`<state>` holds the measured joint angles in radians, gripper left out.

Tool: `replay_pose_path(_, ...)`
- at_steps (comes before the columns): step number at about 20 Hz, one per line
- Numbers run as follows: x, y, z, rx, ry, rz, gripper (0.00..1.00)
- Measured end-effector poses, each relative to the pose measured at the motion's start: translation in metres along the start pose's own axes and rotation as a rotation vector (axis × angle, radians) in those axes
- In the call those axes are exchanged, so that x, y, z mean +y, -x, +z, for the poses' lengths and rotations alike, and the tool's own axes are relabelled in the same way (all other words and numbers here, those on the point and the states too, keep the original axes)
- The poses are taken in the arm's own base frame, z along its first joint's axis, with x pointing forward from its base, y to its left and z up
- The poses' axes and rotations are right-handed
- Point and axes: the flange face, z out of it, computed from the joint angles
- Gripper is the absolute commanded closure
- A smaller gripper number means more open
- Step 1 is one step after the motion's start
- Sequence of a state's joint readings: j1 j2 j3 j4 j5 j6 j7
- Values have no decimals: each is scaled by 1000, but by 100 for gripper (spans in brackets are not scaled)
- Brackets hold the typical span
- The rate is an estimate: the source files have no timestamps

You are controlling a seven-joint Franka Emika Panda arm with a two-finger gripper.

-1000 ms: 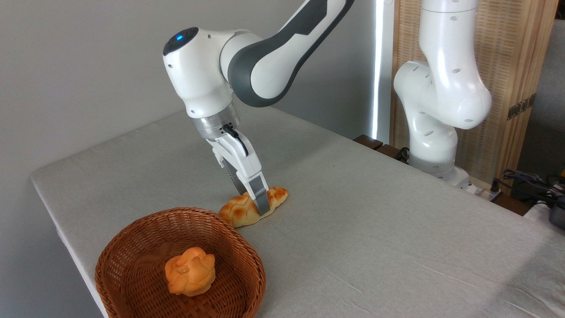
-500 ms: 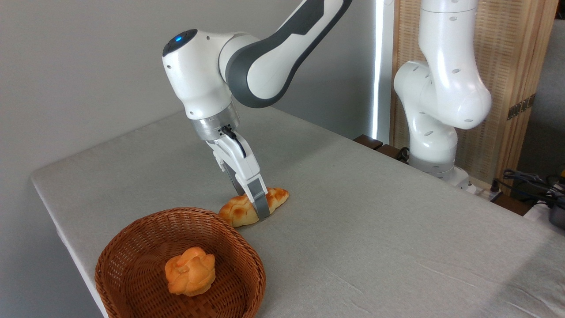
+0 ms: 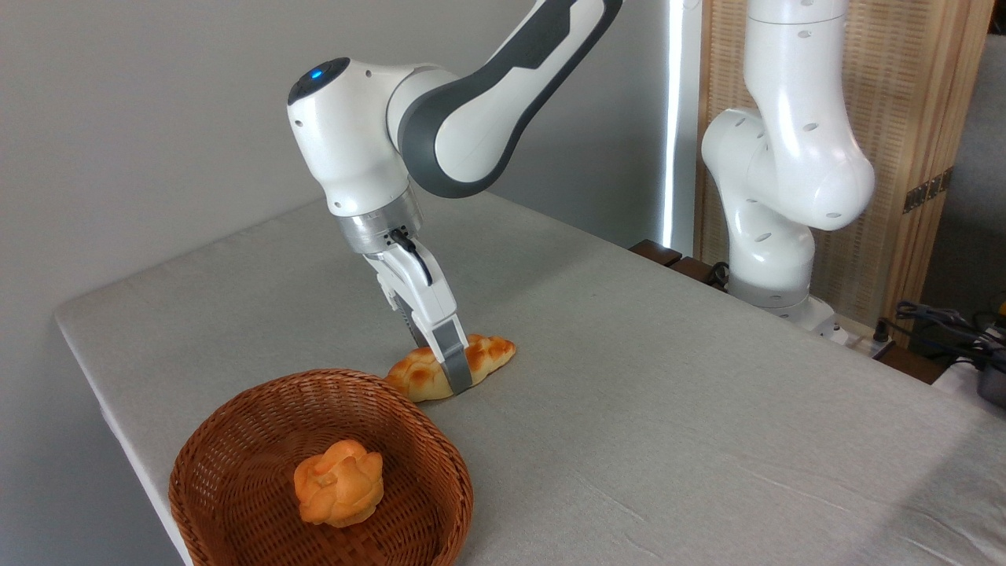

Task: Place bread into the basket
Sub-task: 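Close the gripper fingers around the middle of the croissant, then lift the held croissant and carry it over the wicker basket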

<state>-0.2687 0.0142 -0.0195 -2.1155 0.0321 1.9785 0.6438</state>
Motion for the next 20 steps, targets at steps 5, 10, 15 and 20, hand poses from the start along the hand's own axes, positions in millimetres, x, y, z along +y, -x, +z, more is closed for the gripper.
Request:
replay_pose_path(5,0,0,0,1,-1,1,55)
replay_pose_path(10,8,-5,-8,9,-11,19,55)
replay_pose_path(15,30,-8,-55,45,-50,53,54)
replay_pose_path(20,23,2,-117,141,-118,30,54)
